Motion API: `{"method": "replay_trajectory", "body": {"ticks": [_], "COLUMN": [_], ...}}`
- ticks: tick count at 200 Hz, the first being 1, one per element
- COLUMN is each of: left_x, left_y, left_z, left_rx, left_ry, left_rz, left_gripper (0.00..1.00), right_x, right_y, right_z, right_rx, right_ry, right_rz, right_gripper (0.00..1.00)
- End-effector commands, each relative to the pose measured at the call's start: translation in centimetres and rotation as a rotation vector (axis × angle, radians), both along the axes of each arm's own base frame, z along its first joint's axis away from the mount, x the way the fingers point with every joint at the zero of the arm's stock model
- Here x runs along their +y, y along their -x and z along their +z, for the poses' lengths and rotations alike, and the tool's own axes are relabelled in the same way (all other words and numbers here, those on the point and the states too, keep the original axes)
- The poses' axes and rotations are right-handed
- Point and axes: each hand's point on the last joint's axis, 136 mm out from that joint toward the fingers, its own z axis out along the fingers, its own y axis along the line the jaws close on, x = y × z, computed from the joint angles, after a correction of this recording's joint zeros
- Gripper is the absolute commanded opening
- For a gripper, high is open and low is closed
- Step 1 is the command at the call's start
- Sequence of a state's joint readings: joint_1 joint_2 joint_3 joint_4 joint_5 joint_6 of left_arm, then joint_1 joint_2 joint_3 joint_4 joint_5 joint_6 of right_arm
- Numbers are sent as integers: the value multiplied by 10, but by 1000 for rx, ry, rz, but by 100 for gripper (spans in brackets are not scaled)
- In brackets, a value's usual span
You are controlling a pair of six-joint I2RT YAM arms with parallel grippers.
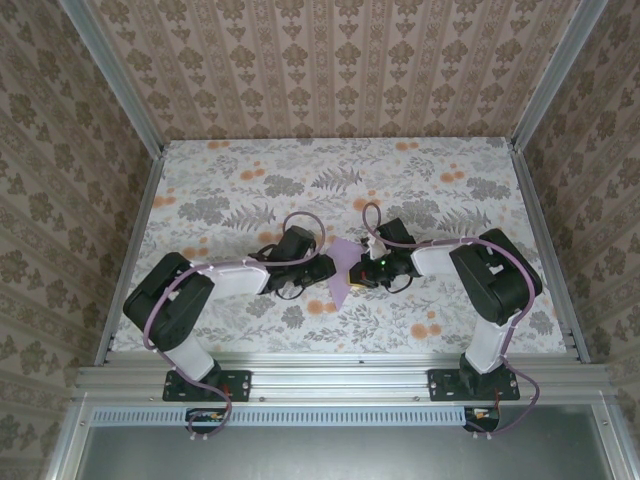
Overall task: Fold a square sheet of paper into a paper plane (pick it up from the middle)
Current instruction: Fold the wing for the fifth time at the center of the table.
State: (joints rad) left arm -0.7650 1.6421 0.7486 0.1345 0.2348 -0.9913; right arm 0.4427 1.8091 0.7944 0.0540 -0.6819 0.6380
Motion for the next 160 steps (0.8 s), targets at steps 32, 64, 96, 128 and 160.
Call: {"method": "replay_trajectory", "body": {"ticks": [32, 64, 96, 128, 160], "left_x": [4, 4, 0, -5, -11], "left_y": [-1, -1, 1, 3, 3], "left_z": [1, 1, 0, -1, 3], "left_rx": [-1, 1, 3, 4, -7], "left_ry": [-60, -87, -106, -112, -112], "left_rz": [-38, -60, -88, -115, -135], "left_gripper": [24, 19, 14, 10, 9], "right_x": [-9, -9, -9, -10, -10], "right_y": [10, 8, 8, 8, 9], "right_z": [-17, -15, -16, -17, -20], "right_rx": [47, 42, 41, 41, 45], "right_ry": [37, 34, 36, 41, 47], "right_rz": [-1, -4, -5, -6, -6], "right_gripper": [3, 3, 3, 3, 3]}}
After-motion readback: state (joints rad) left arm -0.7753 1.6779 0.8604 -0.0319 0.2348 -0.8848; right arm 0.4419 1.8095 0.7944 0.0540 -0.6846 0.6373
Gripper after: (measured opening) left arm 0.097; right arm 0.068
